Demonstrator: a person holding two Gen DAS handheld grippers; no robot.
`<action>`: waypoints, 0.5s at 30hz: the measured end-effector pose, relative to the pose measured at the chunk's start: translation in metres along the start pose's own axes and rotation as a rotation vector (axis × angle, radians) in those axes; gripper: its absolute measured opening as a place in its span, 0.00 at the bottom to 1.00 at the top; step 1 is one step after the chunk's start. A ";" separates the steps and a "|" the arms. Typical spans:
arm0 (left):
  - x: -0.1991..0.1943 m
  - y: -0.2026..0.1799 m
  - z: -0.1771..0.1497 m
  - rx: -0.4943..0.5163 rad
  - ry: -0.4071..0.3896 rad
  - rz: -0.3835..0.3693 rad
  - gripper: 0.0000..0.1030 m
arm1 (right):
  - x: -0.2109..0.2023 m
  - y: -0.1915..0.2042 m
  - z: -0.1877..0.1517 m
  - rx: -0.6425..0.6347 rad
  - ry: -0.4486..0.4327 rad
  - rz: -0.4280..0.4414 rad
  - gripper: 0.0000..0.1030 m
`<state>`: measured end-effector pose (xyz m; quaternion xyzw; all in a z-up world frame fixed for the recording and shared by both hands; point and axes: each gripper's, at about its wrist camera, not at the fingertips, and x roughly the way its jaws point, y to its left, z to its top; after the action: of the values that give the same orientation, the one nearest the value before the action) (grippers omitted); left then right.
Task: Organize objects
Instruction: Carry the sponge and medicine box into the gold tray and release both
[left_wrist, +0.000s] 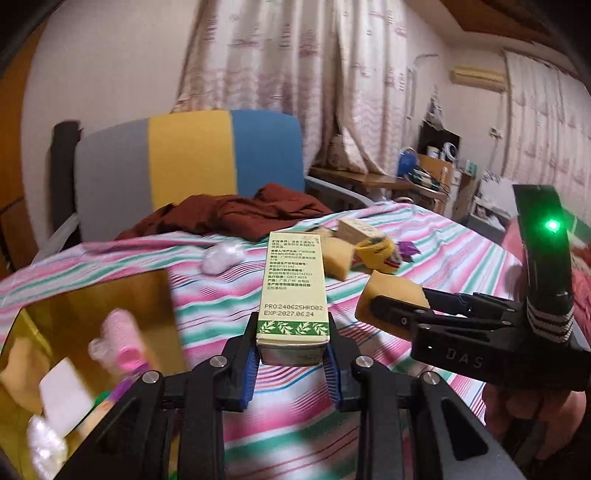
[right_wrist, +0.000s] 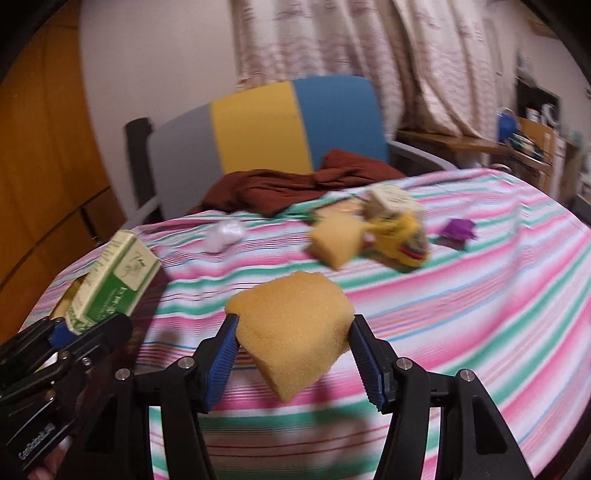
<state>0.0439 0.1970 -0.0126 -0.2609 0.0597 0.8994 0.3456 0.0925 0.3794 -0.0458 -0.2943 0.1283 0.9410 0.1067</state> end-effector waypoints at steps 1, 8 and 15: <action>-0.006 0.009 -0.001 -0.021 -0.001 0.013 0.29 | 0.001 0.009 0.001 -0.015 0.005 0.021 0.58; -0.039 0.065 -0.015 -0.123 0.002 0.111 0.29 | -0.003 0.072 0.004 -0.141 0.023 0.156 0.58; -0.076 0.126 -0.038 -0.217 0.008 0.262 0.29 | -0.003 0.142 -0.002 -0.276 0.078 0.337 0.59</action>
<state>0.0253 0.0461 -0.0155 -0.2902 -0.0031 0.9369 0.1948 0.0566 0.2444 -0.0200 -0.3168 0.0499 0.9420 -0.0986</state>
